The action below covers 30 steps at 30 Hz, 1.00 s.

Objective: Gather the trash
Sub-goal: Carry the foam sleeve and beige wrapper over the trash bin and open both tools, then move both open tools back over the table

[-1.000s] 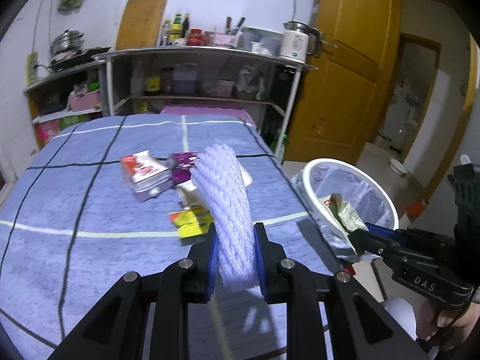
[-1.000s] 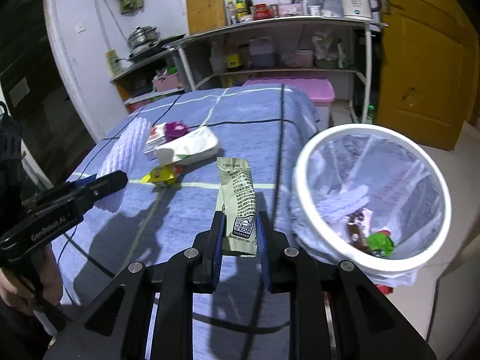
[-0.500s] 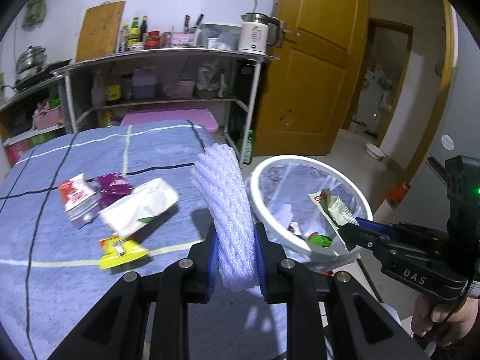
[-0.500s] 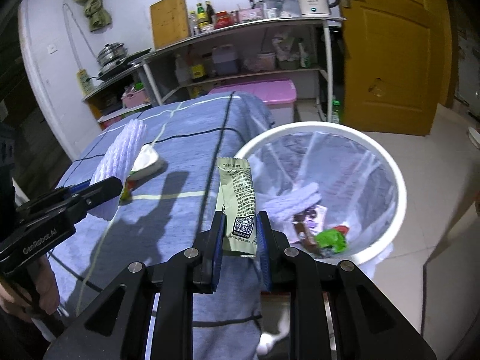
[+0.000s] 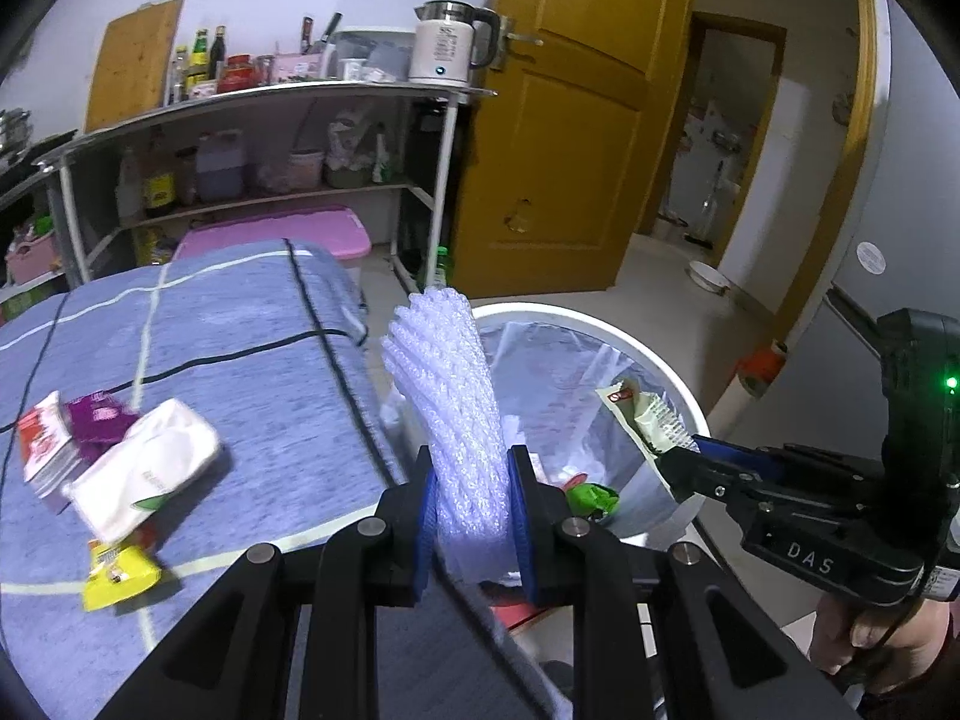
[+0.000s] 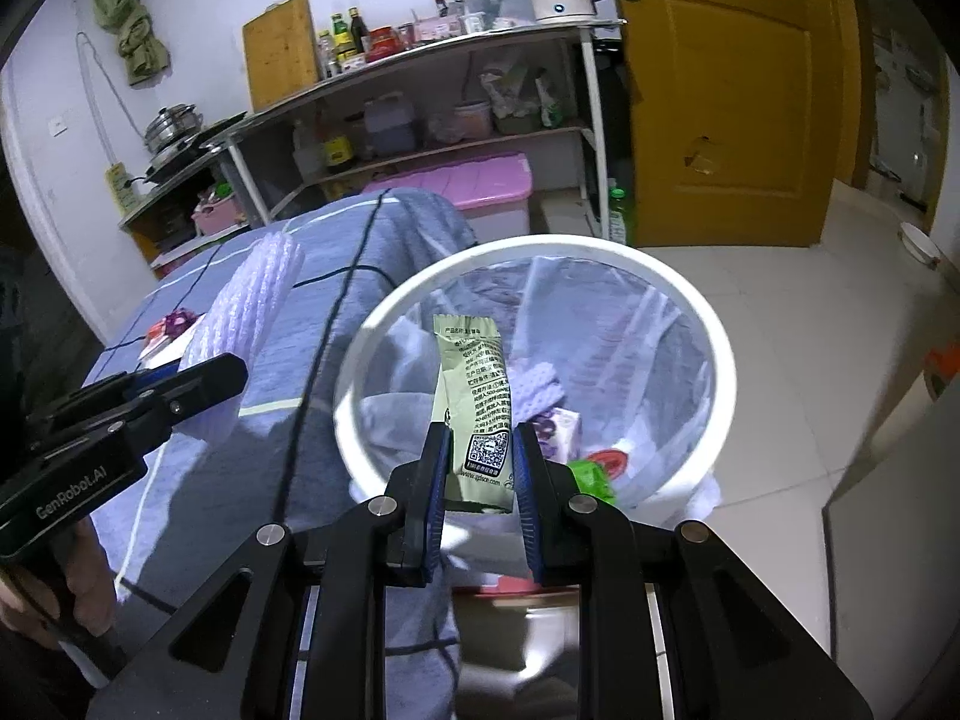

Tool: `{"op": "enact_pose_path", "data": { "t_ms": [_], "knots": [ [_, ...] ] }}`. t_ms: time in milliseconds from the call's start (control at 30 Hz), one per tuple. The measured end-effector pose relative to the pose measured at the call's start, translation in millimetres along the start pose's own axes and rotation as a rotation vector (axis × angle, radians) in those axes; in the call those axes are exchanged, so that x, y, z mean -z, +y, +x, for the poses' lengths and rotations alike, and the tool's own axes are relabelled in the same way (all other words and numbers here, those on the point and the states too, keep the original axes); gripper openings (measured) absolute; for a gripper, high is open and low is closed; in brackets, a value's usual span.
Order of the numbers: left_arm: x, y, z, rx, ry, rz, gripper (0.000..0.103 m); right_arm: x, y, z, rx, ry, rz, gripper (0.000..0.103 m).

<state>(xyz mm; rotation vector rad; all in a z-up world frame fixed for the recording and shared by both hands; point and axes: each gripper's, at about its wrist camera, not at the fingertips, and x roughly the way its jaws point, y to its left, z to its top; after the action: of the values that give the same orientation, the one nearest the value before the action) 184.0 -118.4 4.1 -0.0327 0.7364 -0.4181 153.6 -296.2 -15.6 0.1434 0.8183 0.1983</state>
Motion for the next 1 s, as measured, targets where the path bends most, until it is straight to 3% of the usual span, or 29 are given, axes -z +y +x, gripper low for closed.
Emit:
{"op": "enact_pose_path", "data": {
  "t_ms": [533, 767, 1000],
  "knots": [
    [-7, -17, 48, 0.069, 0.061, 0.024, 0.024, -8, -26, 21, 0.024, 0.037, 0.034, 0.022],
    [-7, -13, 54, 0.074, 0.07, 0.009, 0.038, -7, -29, 26, 0.023, 0.048, 0.043, 0.027],
    [-6, -12, 42, 0.064, 0.044, 0.005, 0.038, -6, -26, 19, 0.02, 0.032, 0.044, 0.032]
  ]
}}
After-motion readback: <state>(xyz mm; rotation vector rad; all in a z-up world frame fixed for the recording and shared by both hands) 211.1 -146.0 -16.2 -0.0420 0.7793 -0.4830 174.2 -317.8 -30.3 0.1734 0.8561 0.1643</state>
